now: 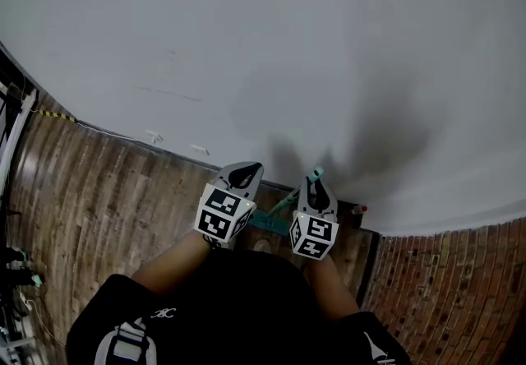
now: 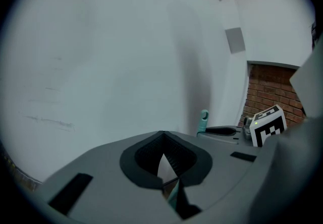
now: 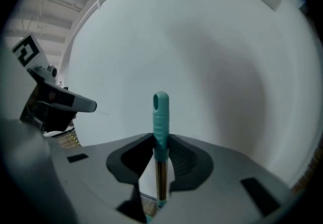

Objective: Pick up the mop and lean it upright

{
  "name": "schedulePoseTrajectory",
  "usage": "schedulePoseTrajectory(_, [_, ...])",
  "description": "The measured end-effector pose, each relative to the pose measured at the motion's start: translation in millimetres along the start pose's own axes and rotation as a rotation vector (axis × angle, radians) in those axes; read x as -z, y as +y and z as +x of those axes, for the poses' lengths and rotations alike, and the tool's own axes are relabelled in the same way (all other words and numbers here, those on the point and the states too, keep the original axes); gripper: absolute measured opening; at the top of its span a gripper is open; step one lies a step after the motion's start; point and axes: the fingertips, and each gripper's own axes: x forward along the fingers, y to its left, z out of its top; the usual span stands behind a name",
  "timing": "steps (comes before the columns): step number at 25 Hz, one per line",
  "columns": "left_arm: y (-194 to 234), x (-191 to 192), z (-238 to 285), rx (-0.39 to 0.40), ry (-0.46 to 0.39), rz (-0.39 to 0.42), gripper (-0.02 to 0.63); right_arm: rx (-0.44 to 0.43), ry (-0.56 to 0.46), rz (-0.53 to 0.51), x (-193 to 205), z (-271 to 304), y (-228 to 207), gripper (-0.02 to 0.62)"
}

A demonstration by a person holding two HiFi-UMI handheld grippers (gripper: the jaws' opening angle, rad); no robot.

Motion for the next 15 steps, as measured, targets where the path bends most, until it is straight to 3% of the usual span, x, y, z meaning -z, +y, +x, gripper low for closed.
schedulePoseTrajectory(8, [-2, -4, 3, 0.016, -0.005, 0.037, -0.003, 0.002, -0.001, -0.003, 2, -2, 4, 0.106])
schedulePoseTrajectory(12, [-3, -9, 1, 0.000, -0.025, 0.106, -0.003, 0.004, 0.005, -0.007, 1, -1, 5, 0.106])
schedulePoseTrajectory(15, [-2, -12, 0, 0.009, -0.035, 0.069, -0.003, 0.008, 0.011, -0.006, 0, 2, 4, 0.106])
